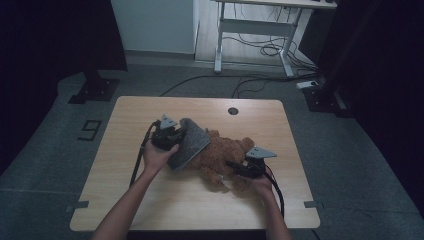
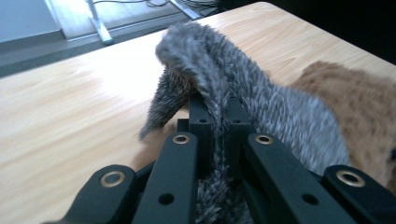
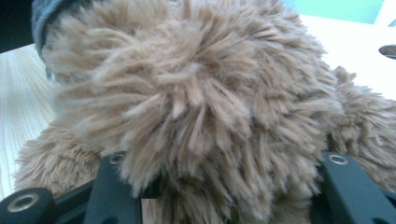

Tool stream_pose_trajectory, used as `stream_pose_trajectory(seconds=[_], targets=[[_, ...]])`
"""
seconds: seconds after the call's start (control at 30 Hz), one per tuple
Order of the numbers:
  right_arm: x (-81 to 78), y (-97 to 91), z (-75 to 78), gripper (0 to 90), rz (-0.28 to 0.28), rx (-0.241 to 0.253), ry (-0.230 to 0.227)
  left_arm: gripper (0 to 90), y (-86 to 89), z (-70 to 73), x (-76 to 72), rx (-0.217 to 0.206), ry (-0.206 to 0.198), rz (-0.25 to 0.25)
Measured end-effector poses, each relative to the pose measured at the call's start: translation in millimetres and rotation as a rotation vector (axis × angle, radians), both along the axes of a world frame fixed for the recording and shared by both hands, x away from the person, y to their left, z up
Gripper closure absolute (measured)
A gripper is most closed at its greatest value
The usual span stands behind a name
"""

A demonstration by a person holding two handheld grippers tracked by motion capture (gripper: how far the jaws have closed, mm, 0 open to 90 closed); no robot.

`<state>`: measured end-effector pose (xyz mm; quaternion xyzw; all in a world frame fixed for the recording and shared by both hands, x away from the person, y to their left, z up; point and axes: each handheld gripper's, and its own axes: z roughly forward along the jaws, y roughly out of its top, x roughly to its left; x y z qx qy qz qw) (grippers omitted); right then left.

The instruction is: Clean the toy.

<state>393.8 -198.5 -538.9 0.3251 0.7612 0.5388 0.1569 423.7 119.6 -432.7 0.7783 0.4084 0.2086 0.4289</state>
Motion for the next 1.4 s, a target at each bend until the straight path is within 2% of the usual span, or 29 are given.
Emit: stream_pose_trajectory(seconds=[0.07,0.13,0.2,0.3,0.33,0.43,0.57,0.73,0.83,0.93,1.03,1.13,1.23,1.27,1.4], targets=[[-0.1,-0.5,-0.1,46.6,0.004,0.002,0.001,84.9,-13.7,-4.9,7.5,0.008,0.036,-0.024],[-0.1,-1.4,-0.2,46.2,0.01,0.004,0.004,84.8,-24.7,-15.3,11.8,0.039,0.073,-0.046],[0.2,-2.1,-0.4,45.2,0.011,0.006,0.007,84.8,-30.0,-25.4,10.8,0.074,0.069,-0.049],[-0.3,-1.8,-0.3,42.5,0.012,0.003,0.005,85.3,-23.5,-30.0,6.4,0.035,0.074,-0.049],[-0.5,-1.2,-0.4,40.5,0.01,0.005,0.004,85.5,-21.5,-31.2,3.5,0.037,0.071,-0.054],[-2.3,0.7,-0.8,34.7,-0.014,0.006,0.011,85.7,-17.5,-37.1,-8.2,0.03,0.05,-0.057],[-4.1,2.0,-1.2,27.6,-0.055,0.009,0.039,86.0,-17.6,-45.4,-26.9,0.053,-0.012,-0.054],[-3.6,-1.8,-3.0,21.9,-0.105,0.023,0.122,86.3,-20.5,-53.1,-46.1,0.075,-0.078,-0.057],[-5.9,-4.4,-1.6,19.3,-0.096,0.017,0.166,86.3,-20.7,-54.4,-50.6,0.086,-0.094,-0.055],[-13.9,-11.6,4.3,18.3,-0.088,0.018,0.17,86.3,-19.4,-55.2,-52.5,0.078,-0.095,-0.056],[-23.1,-28.4,15.6,16.5,-0.088,0.066,0.169,86.3,-16.6,-56.3,-55.6,0.055,-0.087,-0.065],[-30.4,-44.6,32.0,14.8,-0.1,0.122,0.144,86.3,-13.6,-57.9,-59.8,0.024,-0.077,-0.073],[-30.1,-47.7,40.9,13.8,-0.113,0.115,0.132,86.3,-12.5,-58.6,-63.2,0.007,-0.069,-0.077],[-21.9,-44.5,49.2,13.3,-0.115,0.098,0.139,86.3,-11.8,-58.7,-65.4,-0.005,-0.062,-0.081],[-4.7,-27.4,53.3,12.0,-0.09,0.059,0.171,86.3,-9.6,-59.1,-70.8,-0.021,-0.054,-0.096]])
